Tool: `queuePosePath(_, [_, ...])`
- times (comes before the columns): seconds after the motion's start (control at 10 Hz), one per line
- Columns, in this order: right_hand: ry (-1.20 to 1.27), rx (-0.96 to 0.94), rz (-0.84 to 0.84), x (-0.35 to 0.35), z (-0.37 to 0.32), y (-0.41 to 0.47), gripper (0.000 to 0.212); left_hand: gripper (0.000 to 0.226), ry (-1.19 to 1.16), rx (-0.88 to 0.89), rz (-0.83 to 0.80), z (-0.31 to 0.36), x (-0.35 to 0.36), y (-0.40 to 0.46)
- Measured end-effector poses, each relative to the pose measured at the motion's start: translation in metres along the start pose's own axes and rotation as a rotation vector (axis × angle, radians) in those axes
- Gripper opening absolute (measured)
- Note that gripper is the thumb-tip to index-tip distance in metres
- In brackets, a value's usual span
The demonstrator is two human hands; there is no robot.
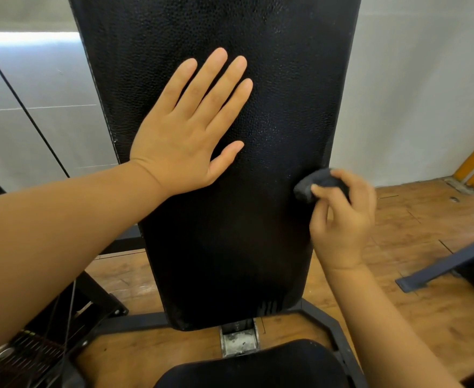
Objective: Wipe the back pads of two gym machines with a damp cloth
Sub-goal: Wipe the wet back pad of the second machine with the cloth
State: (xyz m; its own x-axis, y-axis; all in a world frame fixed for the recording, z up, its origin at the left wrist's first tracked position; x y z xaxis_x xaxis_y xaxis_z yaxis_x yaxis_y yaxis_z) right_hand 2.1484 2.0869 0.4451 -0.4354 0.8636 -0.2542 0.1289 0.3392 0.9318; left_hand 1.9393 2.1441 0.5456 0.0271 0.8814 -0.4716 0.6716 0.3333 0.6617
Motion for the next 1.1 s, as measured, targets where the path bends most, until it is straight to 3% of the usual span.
queuePosePath(0.1, [0.006, 0.035, 0.018, 0.002, -0.002, 0.014, 0.025, 0.066, -0.003, 0.0, 0.001, 0.001, 0.0, -0.001])
queuePosePath(0.4, [0.005, 0.022, -0.134, -0.003, 0.005, -0.041, 0.02, 0.066, -0.007, -0.001, 0.011, 0.001, 0.0, 0.0])
queuePosePath(0.6, [0.029, 0.023, -0.053, -0.001, 0.006, 0.009, 0.019, 0.066, -0.002, -0.003, 0.017, -0.001, 0.0, 0.0])
queuePosePath(0.8, [0.136, 0.147, 0.031, 0.004, -0.001, 0.081, 0.02, 0.066, 0.002, -0.001, 0.007, 0.001, 0.001, 0.0])
queuePosePath(1.1, [0.051, 0.113, -0.15, -0.003, 0.005, -0.033, 0.021, 0.066, 0.0, -0.005, 0.005, 0.001, 0.0, 0.0])
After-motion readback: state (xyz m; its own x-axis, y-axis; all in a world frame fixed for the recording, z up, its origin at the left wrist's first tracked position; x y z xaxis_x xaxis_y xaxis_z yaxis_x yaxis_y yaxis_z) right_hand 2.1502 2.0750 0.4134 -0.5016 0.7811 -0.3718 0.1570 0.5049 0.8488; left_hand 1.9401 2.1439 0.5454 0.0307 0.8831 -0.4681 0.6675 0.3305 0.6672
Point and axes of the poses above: each hand's wrist, its own y-axis towards the middle knuckle, its own x-axis out of the palm, z = x × y, the point moved 4 cm from there along y, towards the middle knuckle, and after that the axes turned 1 degree about -x, right-handed, at the moved point
